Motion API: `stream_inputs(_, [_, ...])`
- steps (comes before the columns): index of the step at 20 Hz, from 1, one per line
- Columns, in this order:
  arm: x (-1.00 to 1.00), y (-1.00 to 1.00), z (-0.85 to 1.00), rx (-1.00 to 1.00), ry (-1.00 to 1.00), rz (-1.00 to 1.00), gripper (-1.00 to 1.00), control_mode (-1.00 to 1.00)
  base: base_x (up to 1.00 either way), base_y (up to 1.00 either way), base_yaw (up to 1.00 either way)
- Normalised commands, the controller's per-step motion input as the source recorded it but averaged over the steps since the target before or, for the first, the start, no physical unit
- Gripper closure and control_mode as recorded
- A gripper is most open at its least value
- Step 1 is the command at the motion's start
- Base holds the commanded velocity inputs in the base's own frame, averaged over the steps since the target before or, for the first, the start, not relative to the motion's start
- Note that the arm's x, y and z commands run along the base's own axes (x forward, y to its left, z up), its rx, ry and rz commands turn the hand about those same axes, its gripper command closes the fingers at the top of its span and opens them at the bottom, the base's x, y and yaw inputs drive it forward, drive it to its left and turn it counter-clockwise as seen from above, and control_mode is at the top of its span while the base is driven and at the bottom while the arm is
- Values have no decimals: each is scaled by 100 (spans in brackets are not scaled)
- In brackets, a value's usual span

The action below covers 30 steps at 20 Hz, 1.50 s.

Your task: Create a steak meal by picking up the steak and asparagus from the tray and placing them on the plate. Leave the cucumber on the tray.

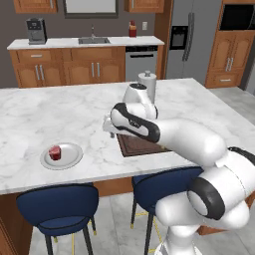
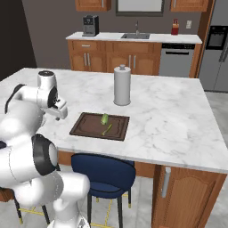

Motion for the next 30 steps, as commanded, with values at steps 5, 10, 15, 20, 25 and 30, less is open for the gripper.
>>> stream_inputs(5, [-8,-100,0,-8,7,1,-100,-100,0,0,0])
stream_inputs(10, [6,-100,-15,-9,13,4,-100,-100,0,0,0])
stream_inputs(15, [20,-100,-32,-7,16,7,-100,-100,0,0,0])
stream_inputs(20, [37,-78,-36,-4,9,2,-100,-100,0,0,0])
stream_inputs(25, [50,-27,-21,0,6,0,-100,-100,0,0,0])
stream_inputs(30, [46,1,-18,-2,1,0,-100,-100,0,0,0])
